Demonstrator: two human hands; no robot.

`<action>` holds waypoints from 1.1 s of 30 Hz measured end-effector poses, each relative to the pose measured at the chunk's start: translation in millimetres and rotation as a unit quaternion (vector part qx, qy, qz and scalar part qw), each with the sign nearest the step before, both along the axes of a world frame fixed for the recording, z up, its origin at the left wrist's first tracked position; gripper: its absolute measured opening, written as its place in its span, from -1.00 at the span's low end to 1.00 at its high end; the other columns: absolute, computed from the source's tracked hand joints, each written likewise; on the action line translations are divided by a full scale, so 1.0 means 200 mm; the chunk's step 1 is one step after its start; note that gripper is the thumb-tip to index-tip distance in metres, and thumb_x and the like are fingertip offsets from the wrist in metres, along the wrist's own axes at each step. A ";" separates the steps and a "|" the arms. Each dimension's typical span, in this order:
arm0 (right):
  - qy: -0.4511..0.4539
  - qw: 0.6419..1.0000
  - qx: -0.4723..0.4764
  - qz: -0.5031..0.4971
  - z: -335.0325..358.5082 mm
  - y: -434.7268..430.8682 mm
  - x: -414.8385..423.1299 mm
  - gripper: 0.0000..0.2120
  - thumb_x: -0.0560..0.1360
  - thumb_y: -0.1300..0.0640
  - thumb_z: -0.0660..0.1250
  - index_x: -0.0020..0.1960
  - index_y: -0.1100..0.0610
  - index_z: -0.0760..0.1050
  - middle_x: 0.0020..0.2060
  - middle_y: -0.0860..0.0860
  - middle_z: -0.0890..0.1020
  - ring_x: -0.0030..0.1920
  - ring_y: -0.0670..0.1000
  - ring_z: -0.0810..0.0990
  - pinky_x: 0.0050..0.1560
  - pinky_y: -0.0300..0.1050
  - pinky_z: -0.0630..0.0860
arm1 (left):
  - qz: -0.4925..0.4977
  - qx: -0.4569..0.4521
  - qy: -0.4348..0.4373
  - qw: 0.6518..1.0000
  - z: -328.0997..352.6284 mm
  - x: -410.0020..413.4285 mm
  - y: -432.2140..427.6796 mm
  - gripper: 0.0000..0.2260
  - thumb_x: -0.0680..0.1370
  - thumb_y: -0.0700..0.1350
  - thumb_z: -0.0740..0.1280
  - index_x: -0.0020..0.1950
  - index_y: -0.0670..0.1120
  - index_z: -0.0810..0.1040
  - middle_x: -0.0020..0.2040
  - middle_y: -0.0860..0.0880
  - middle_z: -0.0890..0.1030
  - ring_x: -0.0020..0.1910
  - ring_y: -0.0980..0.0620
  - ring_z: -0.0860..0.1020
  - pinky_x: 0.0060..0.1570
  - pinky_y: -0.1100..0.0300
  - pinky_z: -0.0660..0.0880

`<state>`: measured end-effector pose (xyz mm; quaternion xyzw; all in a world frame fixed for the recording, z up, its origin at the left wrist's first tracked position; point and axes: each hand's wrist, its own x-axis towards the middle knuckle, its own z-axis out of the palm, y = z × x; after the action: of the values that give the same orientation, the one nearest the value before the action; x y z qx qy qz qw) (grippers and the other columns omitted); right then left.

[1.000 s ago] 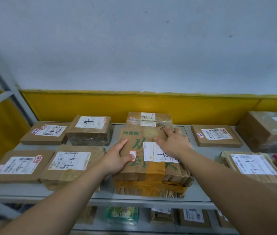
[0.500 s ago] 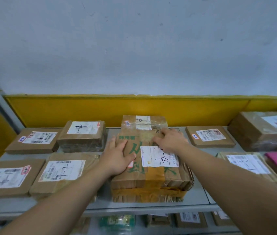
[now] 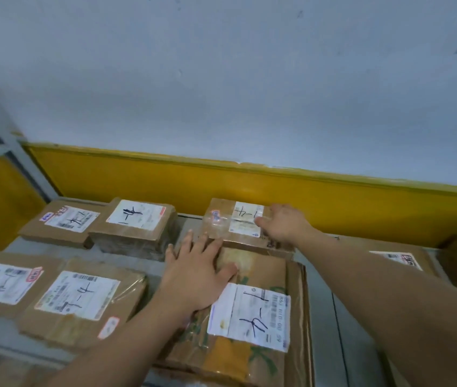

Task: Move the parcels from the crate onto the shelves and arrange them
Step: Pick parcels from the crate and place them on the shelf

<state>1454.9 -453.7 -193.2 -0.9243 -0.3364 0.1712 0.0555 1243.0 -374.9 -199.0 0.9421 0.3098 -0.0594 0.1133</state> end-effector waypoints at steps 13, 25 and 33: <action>-0.038 0.997 -0.041 0.060 -0.28 0.21 0.13 -0.23 0.55 -0.41 -0.01 0.62 -0.03 -0.03 0.60 0.12 0.06 0.59 0.18 -0.02 0.51 0.31 -0.10 | 0.018 -0.018 -0.017 1.000 -0.01 -0.01 0.03 -0.31 0.43 0.43 -0.10 0.52 0.22 0.10 0.55 0.19 0.07 0.54 0.09 -0.11 0.45 -0.08 -0.04; -0.060 0.995 -0.048 0.060 -0.31 0.16 0.06 -0.24 0.57 -0.39 -0.08 0.62 0.00 -0.09 0.57 0.16 0.11 0.56 0.21 0.04 0.50 0.31 -0.10 | 0.020 -0.015 -0.030 0.999 -0.02 -0.01 0.02 -0.31 0.40 0.45 -0.13 0.48 0.23 0.15 0.50 0.21 0.17 0.52 0.09 -0.04 0.43 -0.11 0.01; -0.030 0.996 -0.029 0.073 -0.23 0.14 0.08 -0.24 0.56 -0.39 0.04 0.61 0.01 0.04 0.58 0.13 0.13 0.57 0.19 0.06 0.50 0.27 0.01 | 0.026 -0.009 -0.022 0.999 0.00 -0.01 0.01 -0.41 0.51 0.39 0.02 0.50 0.21 0.16 0.52 0.17 0.17 0.53 0.06 -0.02 0.43 -0.11 0.02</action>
<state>1471.6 -424.9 -239.5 -0.9032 -0.3993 0.1572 0.0056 1241.8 -373.7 -199.3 0.9338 0.3311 -0.0387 0.1297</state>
